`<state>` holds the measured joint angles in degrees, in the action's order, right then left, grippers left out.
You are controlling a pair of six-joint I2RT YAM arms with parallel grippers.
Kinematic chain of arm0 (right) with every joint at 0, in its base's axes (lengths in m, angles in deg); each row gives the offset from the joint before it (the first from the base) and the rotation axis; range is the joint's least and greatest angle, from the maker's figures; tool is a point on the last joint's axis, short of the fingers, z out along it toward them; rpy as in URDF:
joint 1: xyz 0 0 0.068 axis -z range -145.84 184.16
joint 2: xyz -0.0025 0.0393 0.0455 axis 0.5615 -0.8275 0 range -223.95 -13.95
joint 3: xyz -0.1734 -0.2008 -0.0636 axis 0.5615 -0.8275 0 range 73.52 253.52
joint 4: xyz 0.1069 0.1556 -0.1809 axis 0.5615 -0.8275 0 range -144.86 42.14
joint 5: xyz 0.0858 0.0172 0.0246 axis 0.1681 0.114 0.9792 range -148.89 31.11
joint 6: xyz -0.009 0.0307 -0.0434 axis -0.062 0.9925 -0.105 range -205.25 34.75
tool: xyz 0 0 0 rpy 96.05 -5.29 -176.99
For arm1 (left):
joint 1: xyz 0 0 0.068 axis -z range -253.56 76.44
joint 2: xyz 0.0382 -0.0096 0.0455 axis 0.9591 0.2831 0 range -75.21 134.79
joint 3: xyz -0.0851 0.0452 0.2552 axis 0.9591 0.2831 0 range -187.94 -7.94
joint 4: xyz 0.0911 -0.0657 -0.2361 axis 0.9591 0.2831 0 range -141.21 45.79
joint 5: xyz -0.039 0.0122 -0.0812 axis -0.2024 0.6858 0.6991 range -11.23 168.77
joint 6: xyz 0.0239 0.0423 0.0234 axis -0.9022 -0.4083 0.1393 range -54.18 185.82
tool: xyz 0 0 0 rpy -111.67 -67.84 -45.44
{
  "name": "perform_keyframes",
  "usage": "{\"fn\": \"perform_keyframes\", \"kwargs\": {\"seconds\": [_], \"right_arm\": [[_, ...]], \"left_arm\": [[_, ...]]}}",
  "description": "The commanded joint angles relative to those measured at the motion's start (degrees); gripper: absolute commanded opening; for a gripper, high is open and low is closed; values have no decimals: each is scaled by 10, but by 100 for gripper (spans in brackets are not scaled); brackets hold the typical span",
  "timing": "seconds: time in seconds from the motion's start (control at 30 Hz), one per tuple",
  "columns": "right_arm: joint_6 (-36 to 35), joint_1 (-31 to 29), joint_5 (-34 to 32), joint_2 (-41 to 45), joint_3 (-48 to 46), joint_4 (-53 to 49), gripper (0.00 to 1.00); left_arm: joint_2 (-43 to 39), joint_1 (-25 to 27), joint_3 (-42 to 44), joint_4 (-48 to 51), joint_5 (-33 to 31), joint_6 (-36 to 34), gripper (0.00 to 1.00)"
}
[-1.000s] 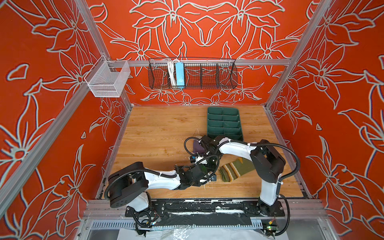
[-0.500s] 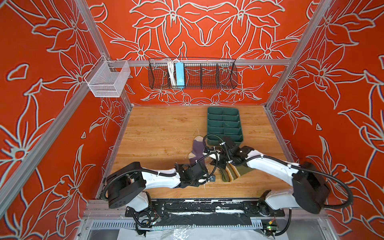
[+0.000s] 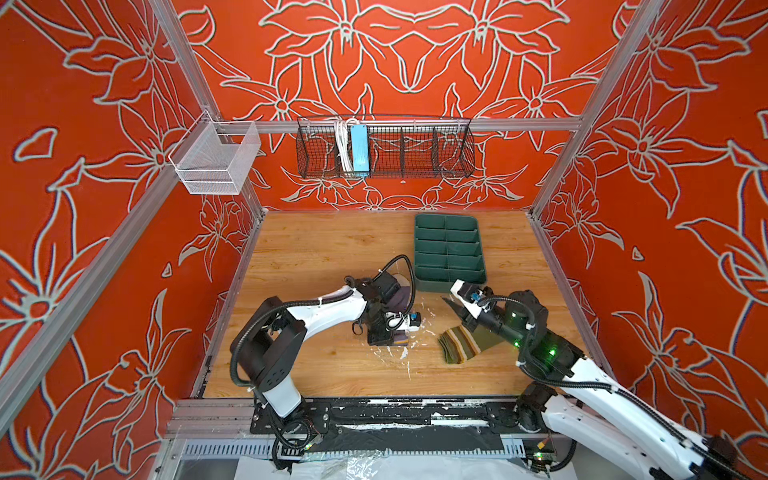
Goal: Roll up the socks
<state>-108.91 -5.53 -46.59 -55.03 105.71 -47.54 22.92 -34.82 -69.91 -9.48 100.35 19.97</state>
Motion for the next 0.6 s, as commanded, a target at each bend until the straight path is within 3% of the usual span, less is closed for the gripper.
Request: {"fn": "perform_keyframes", "kwargs": {"seconds": [0.0, 0.07, 0.2, 0.4, 0.57], "right_arm": [[-101, -80, 79, -22, 17, -120, 42], [-148, -132, 30, -48, 17, -152, 42], [-177, -188, -12, -119, 7, -149, 42], [-167, -236, -39, -233, -35, 6, 42], [-166, -240, -68, -335, -38, 97, 43]], "left_arm": [[51, -4, -34, 114, 71, -6, 0], [69, -3, -45, 117, 76, 1, 0], [82, -4, -51, 124, 72, 22, 0], [83, -5, -47, 117, 66, 23, 0], [87, -5, -51, 116, 66, 27, 0]]}}
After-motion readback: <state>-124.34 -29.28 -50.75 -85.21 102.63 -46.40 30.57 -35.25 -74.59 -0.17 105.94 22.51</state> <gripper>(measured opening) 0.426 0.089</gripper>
